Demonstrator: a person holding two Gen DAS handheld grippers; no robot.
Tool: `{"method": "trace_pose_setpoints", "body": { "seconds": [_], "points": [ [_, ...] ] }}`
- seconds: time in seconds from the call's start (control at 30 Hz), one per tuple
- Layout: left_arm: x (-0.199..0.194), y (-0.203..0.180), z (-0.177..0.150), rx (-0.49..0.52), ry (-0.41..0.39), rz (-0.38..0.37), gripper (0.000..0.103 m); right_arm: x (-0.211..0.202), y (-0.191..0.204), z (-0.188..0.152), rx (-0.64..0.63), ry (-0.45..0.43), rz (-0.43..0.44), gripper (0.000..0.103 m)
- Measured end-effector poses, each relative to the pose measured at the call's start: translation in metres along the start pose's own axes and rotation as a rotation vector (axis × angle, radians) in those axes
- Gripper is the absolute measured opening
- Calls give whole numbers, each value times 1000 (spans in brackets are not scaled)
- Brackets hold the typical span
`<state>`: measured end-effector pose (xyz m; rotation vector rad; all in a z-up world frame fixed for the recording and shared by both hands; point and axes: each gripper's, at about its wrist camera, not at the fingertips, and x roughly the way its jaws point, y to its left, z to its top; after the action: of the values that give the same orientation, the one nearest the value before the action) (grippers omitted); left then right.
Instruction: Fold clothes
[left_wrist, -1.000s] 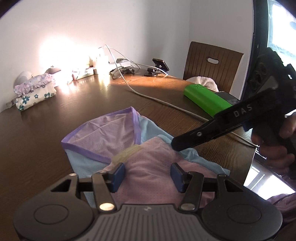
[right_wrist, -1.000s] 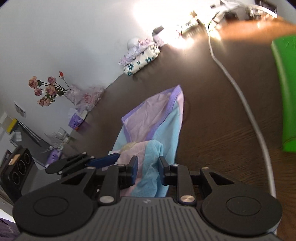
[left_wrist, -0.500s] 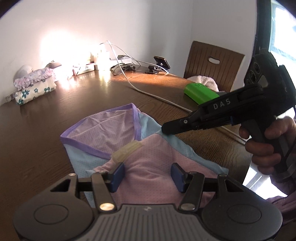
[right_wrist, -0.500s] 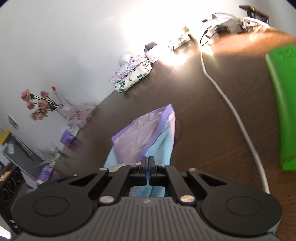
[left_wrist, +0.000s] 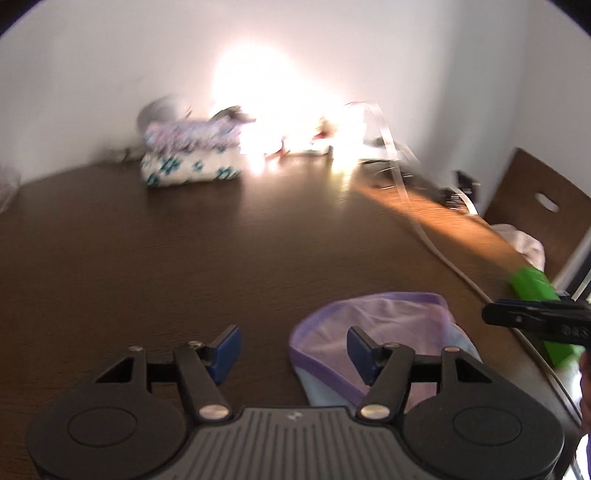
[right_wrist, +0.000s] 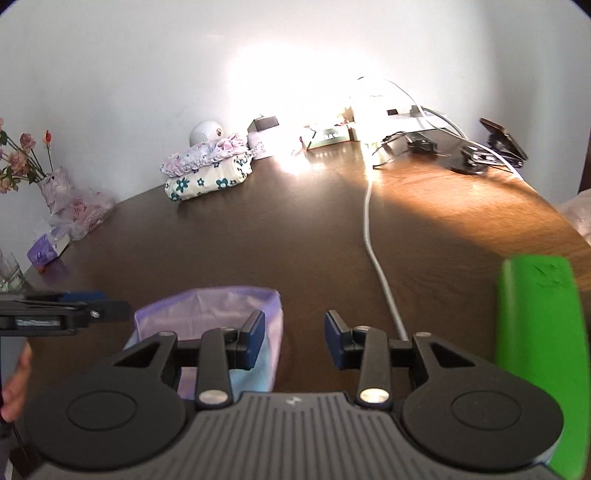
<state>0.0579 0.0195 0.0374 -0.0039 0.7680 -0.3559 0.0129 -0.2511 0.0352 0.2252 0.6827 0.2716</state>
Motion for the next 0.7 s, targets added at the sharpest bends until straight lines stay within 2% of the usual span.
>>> {"method": "trace_pose_setpoints", "body": {
  "seconds": [0.13, 0.17, 0.2, 0.27, 0.33, 0.4, 0.47, 0.5, 0.53, 0.7],
  "points": [
    [17, -3, -1, 0, 45, 11, 58, 22, 15, 8, -25, 32, 3, 36],
    [21, -3, -3, -4, 61, 21, 49, 27, 19, 10, -37, 38, -3, 36],
    [23, -2, -4, -9, 66, 22, 45, 31, 23, 11, -49, 44, -5, 36],
    [23, -3, -7, -7, 52, 19, 44, 37, 29, 10, -74, 57, -3, 36],
    [24, -5, -8, 1, 50, 13, 35, 45, 31, 10, -87, 80, -5, 36],
    [25, -9, -7, 19, 53, 5, 17, 49, 31, 9, -91, 83, -18, 30],
    [26, -13, -7, 36, 56, -4, 8, 50, 28, 11, -82, 84, -21, 12],
    [25, -16, -7, 45, 56, -7, 6, 50, 26, 11, -75, 84, -16, 11],
    [24, -18, -8, 55, 52, -4, 4, 49, 25, 10, -73, 80, -11, 5],
    [1, -24, -12, 69, -45, -4, 4, 25, 27, 12, -104, 0, 19, 4]
  ]
}}
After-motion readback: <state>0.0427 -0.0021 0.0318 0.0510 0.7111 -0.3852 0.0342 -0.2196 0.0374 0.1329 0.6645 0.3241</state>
